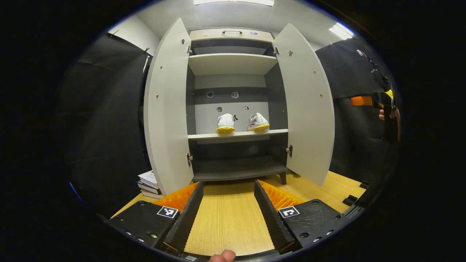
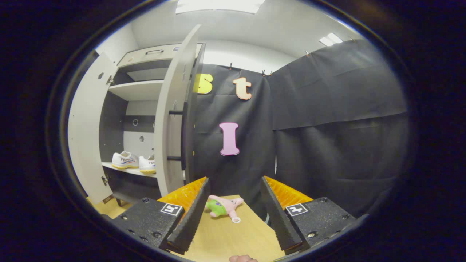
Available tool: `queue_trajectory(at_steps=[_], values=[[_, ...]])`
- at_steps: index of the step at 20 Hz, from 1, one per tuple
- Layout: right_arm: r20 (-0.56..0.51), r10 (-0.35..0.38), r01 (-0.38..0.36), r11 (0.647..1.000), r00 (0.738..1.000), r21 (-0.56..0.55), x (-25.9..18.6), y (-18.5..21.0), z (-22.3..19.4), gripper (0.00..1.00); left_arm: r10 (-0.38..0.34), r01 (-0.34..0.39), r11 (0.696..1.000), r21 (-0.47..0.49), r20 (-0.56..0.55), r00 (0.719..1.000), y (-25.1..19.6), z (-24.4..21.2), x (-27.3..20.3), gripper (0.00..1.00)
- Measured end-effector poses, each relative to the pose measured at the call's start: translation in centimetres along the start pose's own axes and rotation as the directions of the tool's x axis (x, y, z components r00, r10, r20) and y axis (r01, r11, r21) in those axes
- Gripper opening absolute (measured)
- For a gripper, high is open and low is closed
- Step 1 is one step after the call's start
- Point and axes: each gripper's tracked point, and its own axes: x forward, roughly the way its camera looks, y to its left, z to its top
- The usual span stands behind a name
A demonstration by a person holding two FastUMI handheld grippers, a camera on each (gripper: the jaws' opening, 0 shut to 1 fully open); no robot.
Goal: Grab one shoe with the right hand and put it into the shoe cabinet, grab the other shoe with the left hand and put it into the shoe cabinet; then close the right door with the right hand and the left door with the left hand.
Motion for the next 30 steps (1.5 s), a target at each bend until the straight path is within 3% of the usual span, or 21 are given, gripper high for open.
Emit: queue_trajectory(at_steps=[8, 13, 17, 21, 30], values=[[0.009, 0.064, -0.064, 0.991, 0.998, 0.114, 7.9, 1.8, 4.0, 0.88, 0.008, -0.008, 1.000, -0.010, 0.002, 1.000, 0.4, 0.7, 0.1, 0.84], [0.004, 0.072, -0.072, 0.995, 0.997, 0.064, 10.3, 2.7, 4.8, 0.89, 0.022, -0.022, 1.000, -0.016, -0.012, 1.000, 0.9, 0.4, 0.2, 0.84], [-0.002, 0.079, -0.079, 0.993, 0.997, 0.084, 10.2, 3.2, 4.9, 0.89, 0.032, -0.032, 0.999, -0.027, -0.013, 0.999, 1.3, 0.2, 0.3, 0.84], [-0.023, 0.132, -0.128, 0.982, 0.991, 0.140, 9.7, 5.1, 4.0, 0.88, 0.033, -0.033, 0.999, -0.025, -0.004, 0.999, 1.4, 0.5, 0.1, 0.84], [0.005, 0.209, -0.209, 0.976, 0.978, 0.055, 7.7, 12.7, 4.5, 0.87, 0.055, -0.055, 0.998, -0.026, -0.009, 0.998, 3.1, 0.0, -0.2, 0.84]])
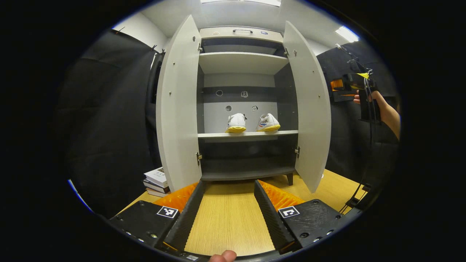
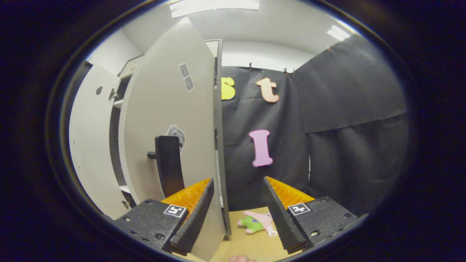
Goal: Grab one shoe with the right hand and put it into the shoe cabinet, grab the other shoe with the left hand and put it into the shoe cabinet; then close the right door with the right hand and the left door with the left hand.
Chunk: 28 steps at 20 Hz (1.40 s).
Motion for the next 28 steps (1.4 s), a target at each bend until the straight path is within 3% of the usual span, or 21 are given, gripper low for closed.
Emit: queue_trajectory(at_steps=[9, 14, 20, 25, 28], values=[[-0.029, 0.150, -0.149, 0.988, 0.988, 0.038, 3.0, 10.5, -2.6, 0.87, 0.052, -0.052, 0.999, -0.010, -0.014, 0.999, 2.5, -0.7, -0.1, 0.84], [-0.025, 0.130, -0.129, 0.991, 0.991, 0.038, 3.8, 11.9, -3.0, 0.88, 0.096, -0.097, 0.995, -0.020, -0.033, 0.995, 4.2, -1.4, -0.6, 0.84], [0.026, 0.138, -0.137, 0.990, 0.990, -0.030, -2.2, 10.9, -3.7, 0.89, 0.130, -0.132, 0.991, -0.034, -0.055, 0.990, 5.6, -2.2, -0.4, 0.84], [0.013, 0.116, -0.115, 0.991, 0.993, -0.073, -8.6, 9.8, -8.3, 0.89, 0.158, -0.162, 0.985, -0.054, -0.066, 0.985, 7.2, -2.6, -0.3, 0.84], [-0.018, 0.099, -0.099, 0.995, 0.995, -0.030, -12.3, 9.2, -12.3, 0.89, 0.212, -0.216, 0.975, -0.059, -0.069, 0.975, 9.5, -2.7, -0.3, 0.85]])
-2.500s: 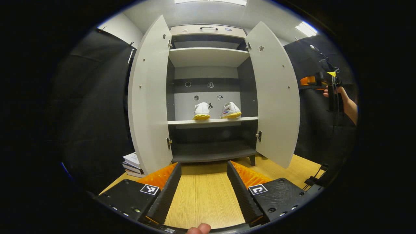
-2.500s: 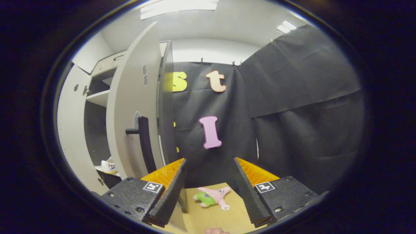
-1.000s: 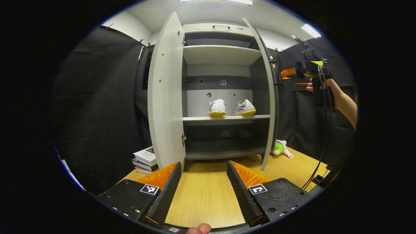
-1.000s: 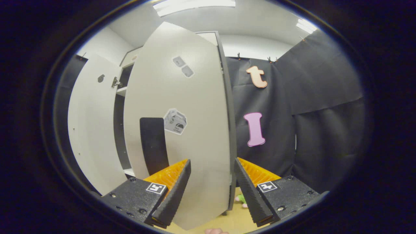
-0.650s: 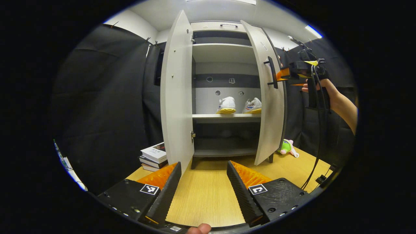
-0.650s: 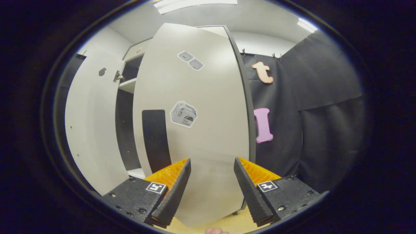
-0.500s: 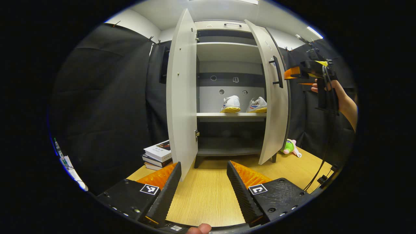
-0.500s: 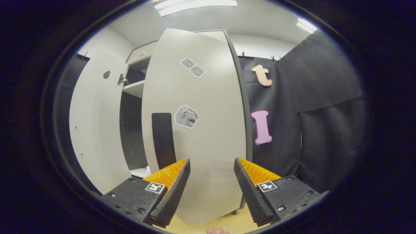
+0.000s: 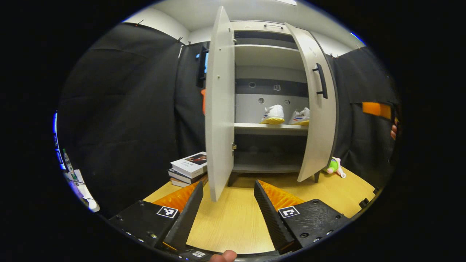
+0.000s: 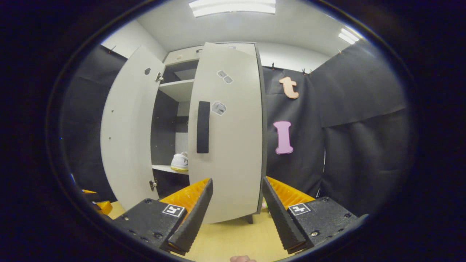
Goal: Grab one shoe with the right hand and put it into the shoe cabinet, grab the other shoe with the left hand and put it into the shoe cabinet; then close the right door with the right hand and the left door with the left hand.
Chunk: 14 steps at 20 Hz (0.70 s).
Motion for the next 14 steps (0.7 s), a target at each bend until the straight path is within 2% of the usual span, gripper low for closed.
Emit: queue_trajectory(at_steps=[3, 5, 7, 10, 14], values=[[-0.051, -0.047, 0.048, 0.999, 0.998, 0.019, -2.7, -0.8, -4.0, 0.89, 0.076, -0.076, 0.997, 0.007, 0.012, 0.997, 3.4, 0.8, 0.8, 0.85], [-0.059, -0.068, 0.070, 0.997, 0.996, 0.030, -4.3, -1.3, -5.8, 0.89, 0.086, -0.086, 0.995, -0.051, -0.013, 0.996, 4.6, 0.8, 1.6, 0.84], [-0.096, -0.078, 0.082, 0.996, 0.992, 0.029, -5.2, -1.6, -7.8, 0.89, 0.123, -0.122, 0.991, -0.059, 0.015, 0.992, 6.6, 1.9, 2.1, 0.86], [-0.130, -0.080, 0.086, 0.995, 0.988, 0.044, -5.8, -1.7, -8.8, 0.89, 0.174, -0.174, 0.985, -0.004, 0.081, 0.981, 9.5, 5.3, 3.3, 0.85], [-0.139, -0.068, 0.078, 0.995, 0.988, 0.065, -5.9, -1.6, -9.1, 0.89, 0.200, -0.200, 0.980, -0.018, 0.166, 0.966, 12.7, 12.0, 5.8, 0.85]])
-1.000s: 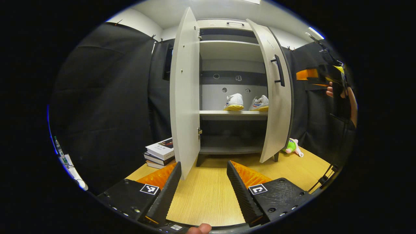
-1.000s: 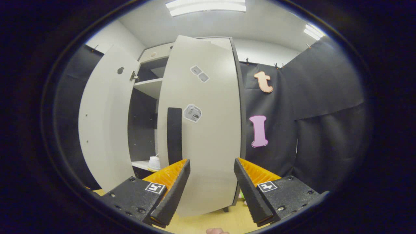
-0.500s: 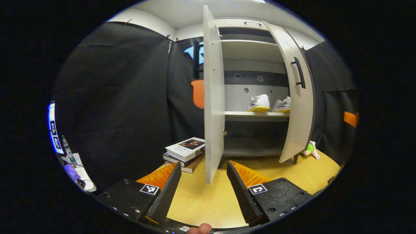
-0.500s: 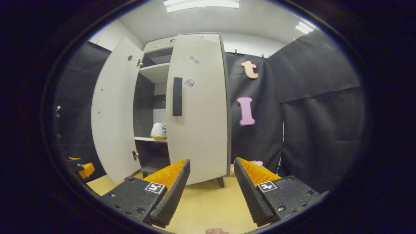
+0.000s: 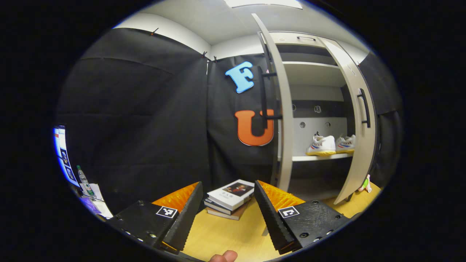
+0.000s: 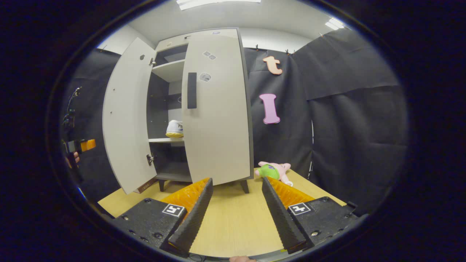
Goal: Grab one shoe with the right hand and put it into the shoe cabinet, grab the other shoe with the left hand and put it into the shoe cabinet; then close the right door with the right hand and the left door with the left hand.
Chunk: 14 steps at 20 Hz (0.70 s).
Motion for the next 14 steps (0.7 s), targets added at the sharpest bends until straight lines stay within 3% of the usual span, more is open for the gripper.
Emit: queue_trajectory(at_steps=[1, 2, 8, 14], values=[[0.001, 0.003, -0.003, 1.000, 1.000, 0.012, 0.0, 0.1, 0.0, 0.89, -0.001, 0.001, 1.000, -0.010, 0.005, 1.000, 0.3, 1.3, 1.1, 0.96], [-0.010, 0.014, -0.014, 1.000, 1.000, 0.021, 0.1, 0.5, -0.4, 0.89, 0.005, -0.005, 1.000, -0.019, 0.020, 1.000, 0.9, 3.0, 1.9, 0.86], [-0.027, 0.041, -0.041, 0.999, 0.999, 0.029, 0.5, 1.3, -0.9, 0.89, -0.006, 0.009, 0.999, -0.038, 0.083, 0.997, 1.4, 10.2, 6.7, 0.89], [-0.045, 0.032, -0.030, 0.999, 0.998, 0.029, 1.4, 0.8, -1.2, 0.89, -0.040, 0.041, 0.999, -0.015, 0.092, 0.995, -0.1, 11.9, 8.3, 0.89]])
